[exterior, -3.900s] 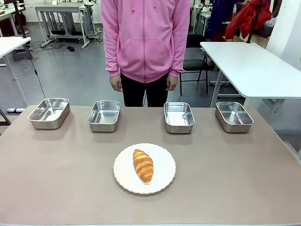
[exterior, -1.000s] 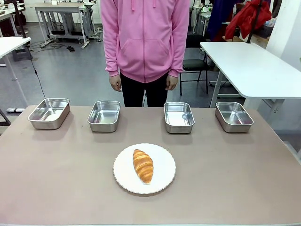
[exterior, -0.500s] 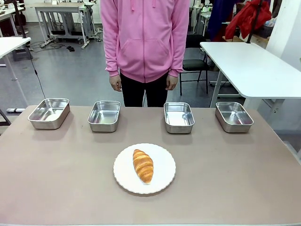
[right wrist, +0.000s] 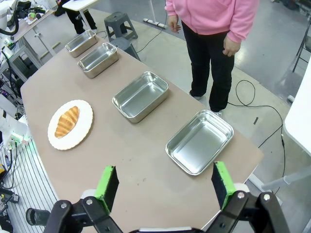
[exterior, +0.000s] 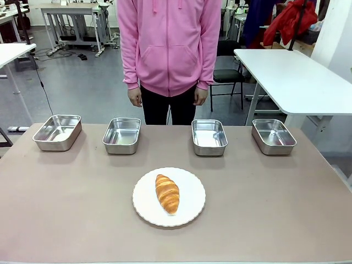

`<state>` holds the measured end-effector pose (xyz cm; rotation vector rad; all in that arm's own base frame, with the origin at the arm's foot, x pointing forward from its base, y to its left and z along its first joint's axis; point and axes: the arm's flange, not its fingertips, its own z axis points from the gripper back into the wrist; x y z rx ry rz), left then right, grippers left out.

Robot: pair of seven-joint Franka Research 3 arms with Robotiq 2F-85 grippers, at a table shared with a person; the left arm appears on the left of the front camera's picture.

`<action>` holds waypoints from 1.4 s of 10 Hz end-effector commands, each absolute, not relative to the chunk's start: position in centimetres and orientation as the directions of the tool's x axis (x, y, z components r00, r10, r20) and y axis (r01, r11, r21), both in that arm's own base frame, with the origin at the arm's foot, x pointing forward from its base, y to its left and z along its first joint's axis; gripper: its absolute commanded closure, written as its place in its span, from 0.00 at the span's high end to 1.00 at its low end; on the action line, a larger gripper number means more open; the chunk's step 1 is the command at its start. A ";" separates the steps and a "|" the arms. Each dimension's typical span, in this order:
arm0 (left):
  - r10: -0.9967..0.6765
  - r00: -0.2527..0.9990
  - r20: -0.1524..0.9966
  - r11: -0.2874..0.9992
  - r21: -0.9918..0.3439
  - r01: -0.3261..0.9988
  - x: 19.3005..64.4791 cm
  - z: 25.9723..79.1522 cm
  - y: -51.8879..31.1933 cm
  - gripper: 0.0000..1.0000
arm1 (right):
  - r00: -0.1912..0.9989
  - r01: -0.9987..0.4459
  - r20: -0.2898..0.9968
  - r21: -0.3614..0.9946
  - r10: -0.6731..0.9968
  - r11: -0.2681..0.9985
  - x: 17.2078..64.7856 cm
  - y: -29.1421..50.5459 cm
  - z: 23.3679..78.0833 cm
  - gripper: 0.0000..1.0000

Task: Place the bread in the container.
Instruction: Place the Butter Roll into the Airtight Container indicated by the human.

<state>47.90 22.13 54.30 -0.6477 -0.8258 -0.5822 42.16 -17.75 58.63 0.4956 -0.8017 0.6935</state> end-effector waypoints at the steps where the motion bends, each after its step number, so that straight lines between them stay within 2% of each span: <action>1: -0.212 0.537 0.817 0.655 -0.288 0.698 47.8 54.4 22.2 1.00 | 0.494 -0.726 0.787 0.140 0.370 0.673 42.1 -17.6 58.8 1.00; 14: -0.212 0.537 0.817 0.655 -0.288 0.698 47.8 54.4 22.2 1.00 | 0.494 -0.726 0.787 0.140 0.370 0.673 42.1 -17.6 58.8 1.00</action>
